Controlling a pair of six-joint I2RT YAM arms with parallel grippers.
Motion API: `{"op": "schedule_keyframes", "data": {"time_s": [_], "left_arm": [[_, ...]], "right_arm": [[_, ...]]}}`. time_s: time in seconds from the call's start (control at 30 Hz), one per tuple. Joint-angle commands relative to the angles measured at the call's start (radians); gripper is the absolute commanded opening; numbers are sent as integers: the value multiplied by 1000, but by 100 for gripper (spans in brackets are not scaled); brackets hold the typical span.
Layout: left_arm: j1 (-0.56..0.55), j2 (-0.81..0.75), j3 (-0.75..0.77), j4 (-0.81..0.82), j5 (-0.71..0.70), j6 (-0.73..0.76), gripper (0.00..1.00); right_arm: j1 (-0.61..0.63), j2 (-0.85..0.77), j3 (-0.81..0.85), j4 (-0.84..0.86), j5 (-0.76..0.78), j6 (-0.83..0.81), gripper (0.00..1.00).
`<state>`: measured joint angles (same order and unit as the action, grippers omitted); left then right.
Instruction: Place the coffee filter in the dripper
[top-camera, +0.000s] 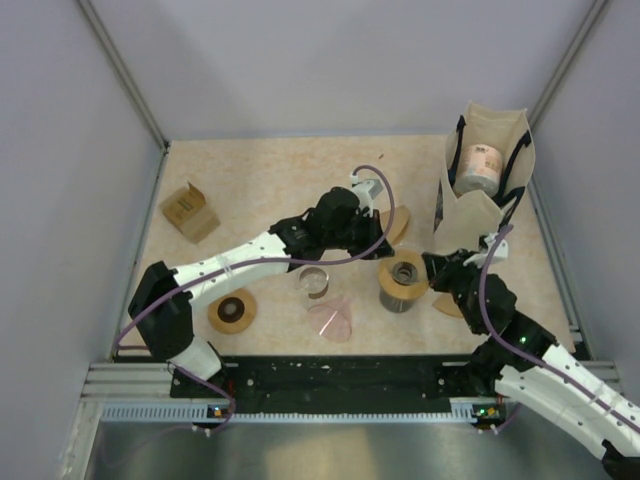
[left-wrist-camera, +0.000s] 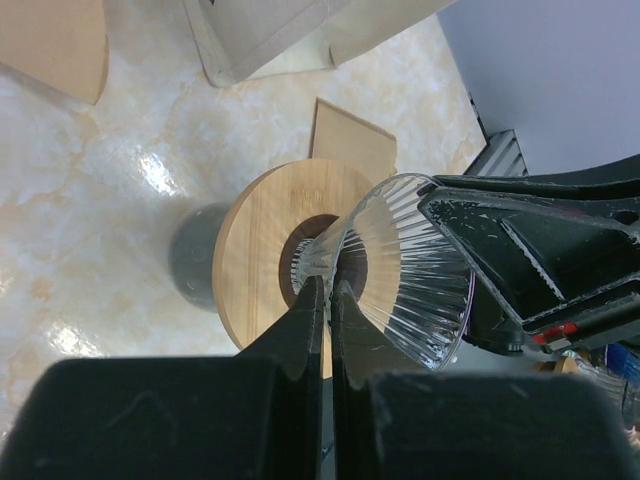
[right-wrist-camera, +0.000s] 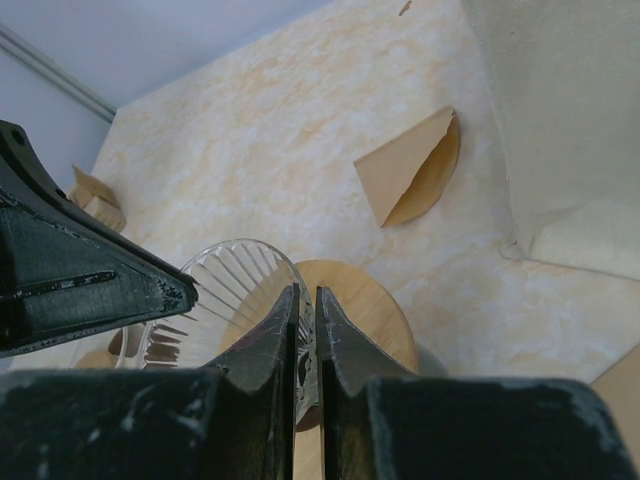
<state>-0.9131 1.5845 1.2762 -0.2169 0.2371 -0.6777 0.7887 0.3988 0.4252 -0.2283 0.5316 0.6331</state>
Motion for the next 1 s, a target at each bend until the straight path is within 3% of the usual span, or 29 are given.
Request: {"op": "schedule_keyframes", "data": {"time_s": [0.0,0.4,0.73,0.87,0.97], "left_arm": [[-10,52,-40,-84,-24,55,0],[-24,34,-101,-55,-58,46,0],[-24,39,-12,-90,-108,50,0],[-24,32,-2,-90,-114,47,16],[-24,32,8,-84,-104,50,20]], "right_arm": [[-3,-12,-86,-213,19,14,0],[-2,-71,-118,-223,-5,24,0],[-2,-8,-17,-207,-22,25,0],[-2,28,10,-195,-42,37,6],[-3,29,17,-192,-28,53,6]]}}
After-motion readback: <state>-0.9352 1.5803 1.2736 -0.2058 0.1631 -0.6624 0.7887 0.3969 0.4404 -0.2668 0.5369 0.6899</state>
